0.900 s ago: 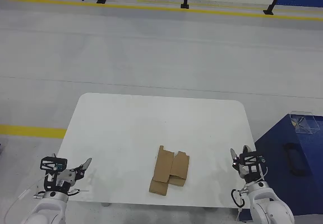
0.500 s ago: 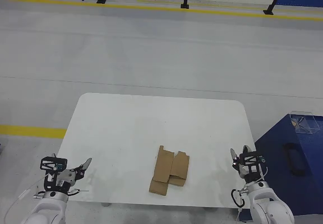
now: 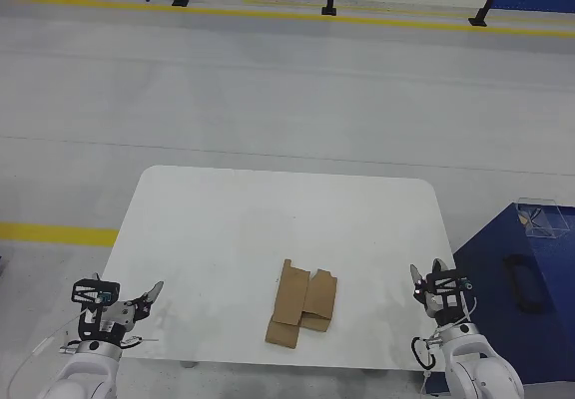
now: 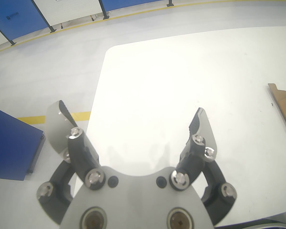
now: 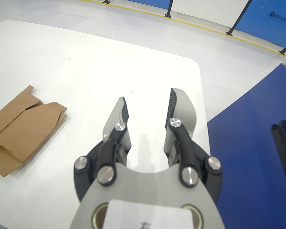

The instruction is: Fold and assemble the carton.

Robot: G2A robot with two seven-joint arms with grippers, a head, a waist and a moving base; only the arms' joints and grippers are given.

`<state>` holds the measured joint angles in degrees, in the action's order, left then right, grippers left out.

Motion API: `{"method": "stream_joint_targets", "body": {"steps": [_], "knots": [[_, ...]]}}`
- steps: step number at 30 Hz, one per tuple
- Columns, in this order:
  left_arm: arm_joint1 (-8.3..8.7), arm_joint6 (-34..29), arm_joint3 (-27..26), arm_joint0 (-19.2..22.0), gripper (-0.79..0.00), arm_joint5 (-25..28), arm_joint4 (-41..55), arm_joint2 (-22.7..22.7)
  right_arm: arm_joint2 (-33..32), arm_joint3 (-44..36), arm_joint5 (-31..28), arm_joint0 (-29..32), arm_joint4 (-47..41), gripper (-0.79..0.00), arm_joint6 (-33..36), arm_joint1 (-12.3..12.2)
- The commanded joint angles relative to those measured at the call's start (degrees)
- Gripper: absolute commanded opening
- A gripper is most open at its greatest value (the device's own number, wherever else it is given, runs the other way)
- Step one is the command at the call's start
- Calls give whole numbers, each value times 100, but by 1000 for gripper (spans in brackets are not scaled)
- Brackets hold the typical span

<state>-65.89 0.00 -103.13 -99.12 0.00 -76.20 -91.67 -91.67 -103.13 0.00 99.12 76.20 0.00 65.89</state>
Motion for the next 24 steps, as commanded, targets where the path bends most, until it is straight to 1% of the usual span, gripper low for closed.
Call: {"method": "stream_joint_targets", "body": {"steps": [1, 3, 4, 5, 6, 7, 9, 11, 12, 14, 16, 18, 19, 21, 24], "knots": [[0, 0, 0, 0, 0, 0, 0, 0, 0, 0, 0, 0, 0, -444, 0, 0], [0, 0, 0, 0, 0, 0, 0, 0, 0, 0, 0, 0, 0, -444, 0, 0], [0, 0, 0, 0, 0, 0, 0, 0, 27, 2, -84, 13, -115, 0, 71, 3], [0, 0, 0, 0, 0, 0, 0, 0, 32, -39, -273, 8, -395, 0, 253, 6], [0, 0, 0, 0, 0, 0, 0, 0, -28, -127, -555, -20, -903, 0, 548, 6], [0, 0, 0, 0, 0, 0, 0, 0, -79, -198, -986, -44, -1503, 0, 906, -1], [0, 0, 0, 0, 0, 0, 0, 0, -249, -200, -1634, -124, -2818, 0, 1781, -23], [0, 0, 0, 0, 0, 0, 0, 0, -282, -110, -2147, -279, -4129, 0, 2875, -55], [0, 0, 0, 0, 0, 0, 0, 0, -294, -1, -2274, -402, -4895, 0, 3473, -73], [0, 0, 0, 0, 0, 0, 0, 0, -262, 309, -2215, -762, -6306, 0, 4737, -115], [0, 0, 0, 0, 0, 0, 0, 0, -160, 820, -1859, -1251, -7534, 0, 5895, -150], [0, 0, 0, 0, 0, 0, 0, 0, 42, 1427, -1492, -1784, -8124, 0, 6666, -165], [0, 0, 0, 0, 0, 0, 0, 0, 177, 1747, -1354, -2028, -8267, 0, 6885, -162], [0, 0, 0, 0, 0, 0, 0, 0, 459, 2339, -1211, -2452, -8432, 0, 7101, -139], [0, 0, 0, 0, 0, 0, 0, 0, 829, 3062, -1331, -2897, -8456, 0, 7110, -92]]}}
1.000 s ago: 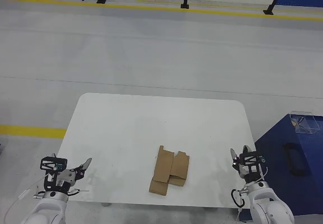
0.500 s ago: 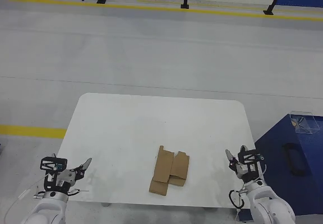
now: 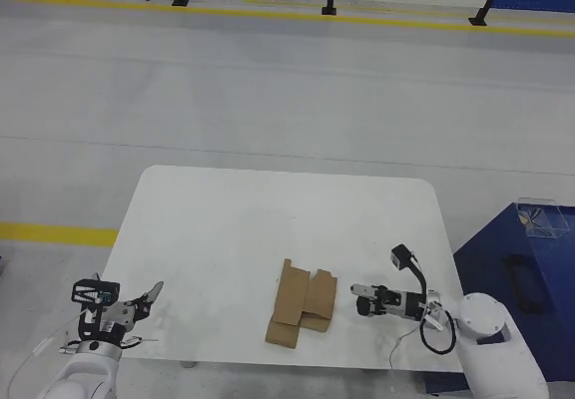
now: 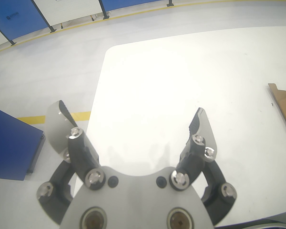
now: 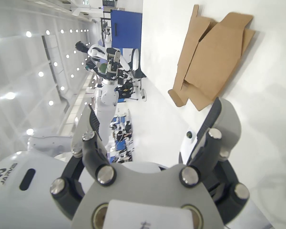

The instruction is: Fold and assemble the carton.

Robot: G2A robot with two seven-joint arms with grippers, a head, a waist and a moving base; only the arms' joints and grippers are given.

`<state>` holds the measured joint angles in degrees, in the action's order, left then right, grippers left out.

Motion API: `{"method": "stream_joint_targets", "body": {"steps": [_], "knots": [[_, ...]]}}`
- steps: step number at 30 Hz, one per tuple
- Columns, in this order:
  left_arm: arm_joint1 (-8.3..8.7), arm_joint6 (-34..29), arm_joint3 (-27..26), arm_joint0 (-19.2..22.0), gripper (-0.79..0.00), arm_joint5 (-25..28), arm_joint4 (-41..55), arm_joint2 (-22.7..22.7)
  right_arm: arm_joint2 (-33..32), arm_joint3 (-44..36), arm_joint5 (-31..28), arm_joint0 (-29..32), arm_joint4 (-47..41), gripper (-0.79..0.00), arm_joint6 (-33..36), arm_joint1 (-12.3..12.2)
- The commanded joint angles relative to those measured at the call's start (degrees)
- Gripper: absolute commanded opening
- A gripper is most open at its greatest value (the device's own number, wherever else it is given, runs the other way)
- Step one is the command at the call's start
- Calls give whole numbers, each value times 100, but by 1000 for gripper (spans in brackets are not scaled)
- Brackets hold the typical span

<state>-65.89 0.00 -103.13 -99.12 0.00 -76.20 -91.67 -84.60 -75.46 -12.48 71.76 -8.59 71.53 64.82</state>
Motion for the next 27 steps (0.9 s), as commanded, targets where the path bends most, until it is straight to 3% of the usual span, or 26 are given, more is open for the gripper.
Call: {"method": "stream_joint_targets", "body": {"steps": [1, 4, 7, 17, 20, 27], "knots": [[0, 0, 0, 0, 0, 0, 0, 0, 212, 486, -169, -259, 30, 0, -103, 30], [0, 0, 0, 0, 0, 0, 0, 0, 465, 906, -439, -451, 117, -28, -315, 72], [0, 0, 0, 0, 0, 0, 0, 0, 740, 1163, -624, -571, 309, -117, -488, 113], [0, 0, 0, 0, 0, 0, 0, 0, 1347, 1706, -893, -880, 735, -142, -1122, 222], [0, 0, 0, 0, 0, 0, 0, 0, 1514, 1755, -939, -935, 804, -95, -1223, 256], [0, 0, 0, 0, 0, 0, 0, 0, 1855, 1951, -866, -1133, 980, -197, -1565, 341]]}}
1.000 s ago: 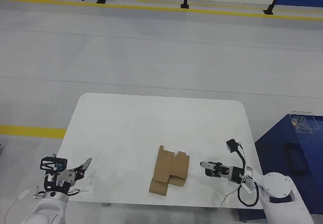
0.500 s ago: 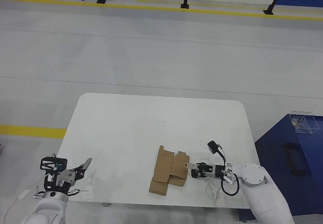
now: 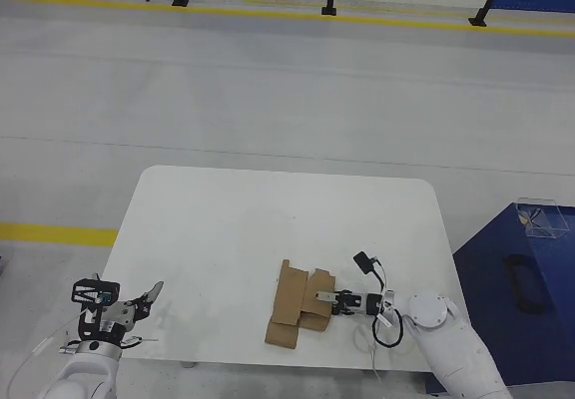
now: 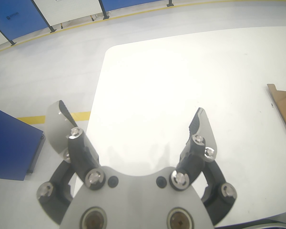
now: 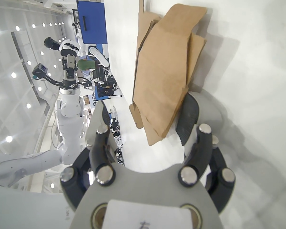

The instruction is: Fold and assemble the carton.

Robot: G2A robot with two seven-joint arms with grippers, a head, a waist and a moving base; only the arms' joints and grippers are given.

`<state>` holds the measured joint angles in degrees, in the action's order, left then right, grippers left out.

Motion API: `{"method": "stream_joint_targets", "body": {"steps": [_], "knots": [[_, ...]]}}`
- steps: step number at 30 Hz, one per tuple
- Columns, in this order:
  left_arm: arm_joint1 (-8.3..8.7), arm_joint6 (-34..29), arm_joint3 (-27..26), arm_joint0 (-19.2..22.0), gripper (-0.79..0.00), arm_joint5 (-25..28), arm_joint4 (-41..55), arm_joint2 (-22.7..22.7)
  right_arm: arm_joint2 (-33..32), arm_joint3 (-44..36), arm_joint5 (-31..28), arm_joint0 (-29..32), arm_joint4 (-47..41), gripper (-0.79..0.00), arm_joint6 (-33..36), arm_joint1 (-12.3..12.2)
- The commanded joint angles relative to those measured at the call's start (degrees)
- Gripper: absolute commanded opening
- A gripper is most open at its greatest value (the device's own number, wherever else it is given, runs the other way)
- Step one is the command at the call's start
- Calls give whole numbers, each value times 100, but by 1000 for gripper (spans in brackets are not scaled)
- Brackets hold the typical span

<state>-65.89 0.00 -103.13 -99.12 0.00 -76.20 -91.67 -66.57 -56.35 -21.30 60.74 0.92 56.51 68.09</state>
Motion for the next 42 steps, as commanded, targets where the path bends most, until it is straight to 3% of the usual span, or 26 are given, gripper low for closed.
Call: {"method": "stream_joint_targets", "body": {"steps": [1, 4, 5, 13, 18, 23, 31, 36, 42], "knots": [[0, 0, 0, 0, 0, 0, 0, 0, 96, 79, 17, -64, 40, -240, -112, 28], [0, 0, 0, 0, 0, 0, 0, 0, 181, 207, -35, -142, -38, -603, -155, 60], [0, 0, 0, 0, 0, 0, 0, 0, 196, 245, -82, -160, -78, -785, -166, 68], [0, 0, 0, 0, 0, 0, 0, 0, 201, 348, -585, -227, -580, -785, -67, 96], [0, 0, 0, 0, 0, 0, 0, 0, 29, -333, -814, -263, -1336, -785, 444, 64], [0, 0, 0, 0, 0, 0, 0, 0, -349, -1921, -337, -203, -2146, -785, 1007, -39], [0, 0, 0, 0, 0, 0, 0, 0, -933, -4281, 665, 20, -2646, -785, 1033, -179], [0, 0, 0, 0, 0, 0, 0, 0, -1287, -4877, 966, 63, -2960, -785, 1312, -255], [0, 0, 0, 0, 0, 0, 0, 0, -1310, -4892, 972, 61, -2989, -785, 1344, -260]]}}
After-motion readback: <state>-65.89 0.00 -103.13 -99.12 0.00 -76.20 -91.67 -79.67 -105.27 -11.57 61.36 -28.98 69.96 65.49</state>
